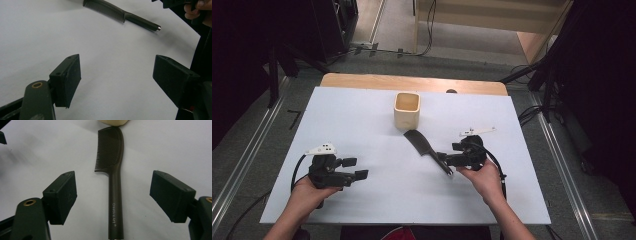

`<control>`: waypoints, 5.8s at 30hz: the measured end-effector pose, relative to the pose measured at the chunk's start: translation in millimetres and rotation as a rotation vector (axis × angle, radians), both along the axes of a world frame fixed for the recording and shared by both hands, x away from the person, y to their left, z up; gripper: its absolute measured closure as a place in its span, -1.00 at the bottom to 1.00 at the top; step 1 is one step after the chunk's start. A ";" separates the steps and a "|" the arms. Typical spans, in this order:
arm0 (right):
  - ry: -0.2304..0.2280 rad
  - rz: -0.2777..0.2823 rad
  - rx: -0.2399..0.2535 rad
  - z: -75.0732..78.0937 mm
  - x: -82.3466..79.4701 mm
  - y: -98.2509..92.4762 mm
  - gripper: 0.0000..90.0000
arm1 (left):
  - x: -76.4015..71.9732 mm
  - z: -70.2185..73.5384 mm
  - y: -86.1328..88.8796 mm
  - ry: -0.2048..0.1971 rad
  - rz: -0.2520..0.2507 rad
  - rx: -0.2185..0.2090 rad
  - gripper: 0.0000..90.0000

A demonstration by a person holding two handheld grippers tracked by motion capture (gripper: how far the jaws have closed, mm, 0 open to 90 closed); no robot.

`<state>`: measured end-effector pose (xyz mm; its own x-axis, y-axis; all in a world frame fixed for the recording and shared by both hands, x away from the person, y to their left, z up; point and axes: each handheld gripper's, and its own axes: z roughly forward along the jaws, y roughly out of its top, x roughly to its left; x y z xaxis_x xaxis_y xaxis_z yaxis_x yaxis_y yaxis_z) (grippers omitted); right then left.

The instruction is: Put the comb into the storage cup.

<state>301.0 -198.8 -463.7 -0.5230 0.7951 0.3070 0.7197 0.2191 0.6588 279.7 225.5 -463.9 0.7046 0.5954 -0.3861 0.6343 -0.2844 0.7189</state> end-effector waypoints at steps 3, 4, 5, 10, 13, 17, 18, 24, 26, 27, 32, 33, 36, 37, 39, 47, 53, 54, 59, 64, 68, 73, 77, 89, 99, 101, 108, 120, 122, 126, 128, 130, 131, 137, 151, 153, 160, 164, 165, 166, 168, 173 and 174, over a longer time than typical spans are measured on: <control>0.005 -0.003 -0.012 -1.7 -0.4 1.0 -0.56 | 0.1 0.0 -0.1 0.000 0.000 0.001 -0.46; 0.006 -0.004 -0.013 -2.3 -0.9 1.4 -0.56 | 0.1 0.1 -0.1 0.001 0.000 0.001 -0.47; 0.006 -0.002 -0.014 -3.0 -1.3 1.6 -0.55 | 0.0 0.1 -0.2 0.001 0.001 0.000 -0.47; 0.006 -0.009 -0.031 -8.9 -3.6 3.6 -0.54 | -0.1 0.3 0.0 0.001 0.001 0.000 -0.47; 0.009 -0.018 -0.029 -10.7 -4.5 3.7 -0.52 | 0.1 0.3 0.2 0.000 0.002 -0.001 -0.47; 0.003 -0.021 -0.039 -14.5 -5.4 3.7 -0.51 | 0.7 0.8 0.2 0.001 0.004 0.000 -0.47; 0.005 -0.019 -0.040 -15.6 -5.7 4.0 -0.51 | 0.9 1.0 0.3 0.000 0.003 0.003 -0.47; -0.004 -0.018 -0.055 -21.0 -8.4 6.2 -0.49 | 2.8 0.8 0.7 -0.003 0.005 0.004 -0.47; -0.003 -0.015 -0.053 -22.5 -9.7 7.4 -0.49 | 3.0 0.8 -0.2 -0.004 0.001 0.004 -0.47; -0.001 -0.014 -0.057 -23.3 -10.4 8.3 -0.49 | 3.2 0.7 -0.6 -0.006 -0.003 0.005 -0.46; -0.004 -0.009 -0.068 -27.0 -12.2 11.1 -0.47 | 4.3 0.7 -1.8 -0.007 -0.007 0.008 -0.46; -0.004 -0.009 -0.068 -27.0 -12.2 11.1 -0.47 | 4.3 0.7 -1.8 -0.007 -0.007 0.008 -0.46; 0.002 -0.014 -0.072 -29.8 -12.3 10.4 -0.44 | 5.0 0.7 -2.7 -0.009 -0.014 0.013 -0.46; 0.002 -0.014 -0.072 -29.8 -12.3 10.4 -0.44 | 4.9 0.7 -3.2 -0.007 -0.014 0.014 -0.46; 0.008 -0.014 -0.075 -33.0 -12.2 10.6 -0.42 | 5.2 0.6 -3.5 -0.007 -0.015 0.011 -0.46; 0.002 -0.021 -0.087 -38.8 -13.7 13.7 -0.37 | 5.4 0.6 -3.9 -0.006 -0.018 0.011 -0.46; -0.026 -0.039 -0.113 -44.4 -17.5 17.8 -0.31 | 5.5 0.9 -3.5 -0.005 -0.014 0.011 -0.46; -0.029 -0.039 -0.119 -45.2 -17.8 18.1 -0.30 | 5.5 1.0 -3.3 -0.004 -0.015 0.010 -0.46; -0.051 -0.043 -0.140 -49.3 -20.0 17.5 -0.22 | 5.4 1.2 -3.3 -0.004 -0.013 0.010 -0.46; -0.087 -0.034 -0.161 -51.0 -25.1 18.4 0.03 | 5.5 1.2 -3.3 -0.003 -0.011 0.007 -0.46; -0.121 -0.038 -0.201 -52.3 -30.0 24.5 0.20 | 5.7 1.1 -3.3 -0.002 -0.013 0.009 -0.46; -0.141 -0.047 -0.192 -54.6 -32.8 25.2 0.29 | 5.6 1.1 -3.6 0.000 -0.013 0.010 -0.46; -0.153 -0.049 -0.203 -55.3 -34.4 26.2 0.39 | 5.7 0.8 -4.0 0.002 -0.014 0.010 -0.46; -0.147 -0.039 -0.179 -55.8 -33.3 24.5 0.55 | 5.6 0.8 -3.9 0.006 -0.011 0.008 -0.46; -0.102 -0.026 -0.153 -52.7 -28.8 20.6 0.56 | 5.8 0.7 -3.5 0.006 -0.009 0.008 -0.46; -0.099 -0.018 -0.146 -51.6 -28.1 19.8 0.56 | 5.9 0.7 -3.2 0.007 -0.006 0.007 -0.46; -0.092 -0.018 -0.110 -46.6 -27.8 17.1 0.56 | 5.9 0.7 -3.2 0.009 -0.005 0.007 -0.46; -0.064 0.049 -0.040 -35.5 -32.1 21.2 0.56 | 6.5 0.8 -2.9 0.018 -0.004 0.001 -0.46; -0.064 0.051 -0.040 -34.6 -32.7 22.3 0.56 | 6.5 0.9 -3.3 0.022 -0.002 -0.002 -0.46; -0.070 0.084 -0.023 -29.5 -34.2 30.9 0.56 | 6.4 0.9 -4.7 0.038 -0.002 -0.011 -0.46; -0.067 0.088 -0.020 -28.1 -34.9 35.1 0.56 | 6.3 1.0 -5.7 0.048 0.000 -0.018 -0.46; -0.070 0.100 -0.022 -26.4 -34.6 39.1 0.56 | 6.1 1.4 -6.4 0.052 0.000 -0.021 -0.46; -0.069 0.102 -0.021 -25.6 -34.5 40.6 0.56 | 5.9 1.5 -6.9 0.055 0.001 -0.023 -0.46; -0.075 0.126 -0.007 -20.2 -30.7 55.9 0.56 | 3.8 5.3 -9.1 0.040 0.012 -0.037 -0.45; -0.076 0.148 0.048 -16.4 -20.8 89.6 0.56 | 6.2 4.9 -8.9 0.084 0.038 -0.038 -0.45; -0.082 0.144 0.051 -15.4 -19.2 93.7 0.56 | 6.4 5.0 -8.9 0.088 0.043 -0.041 -0.45; -0.094 0.130 0.072 -11.2 -13.1 106.4 0.56 | 5.7 6.2 -10.5 0.093 0.063 -0.036 -0.45; -0.099 0.113 0.089 -11.4 -10.7 109.3 0.56 | 6.2 7.6 -11.5 0.107 0.087 -0.057 -0.45; -0.099 0.113 0.089 -11.4 -10.7 109.3 0.56 | 6.2 7.6 -11.5 0.107 0.087 -0.057 -0.45; -0.102 0.103 0.095 -12.4 -9.9 110.8 0.56 | 6.5 7.9 -12.4 0.109 0.097 -0.063 -0.45; -0.103 0.098 0.101 -13.4 -9.3 112.8 0.56 | 7.8 8.3 -13.0 0.117 0.097 -0.070 -0.45; -0.111 0.089 0.100 -15.3 -8.1 120.0 0.56 | 12.3 10.3 -16.8 0.128 0.123 -0.088 -0.45; -0.114 0.078 0.105 -15.8 -7.7 122.8 0.56 | 14.1 12.3 -17.9 0.123 0.138 -0.086 -0.45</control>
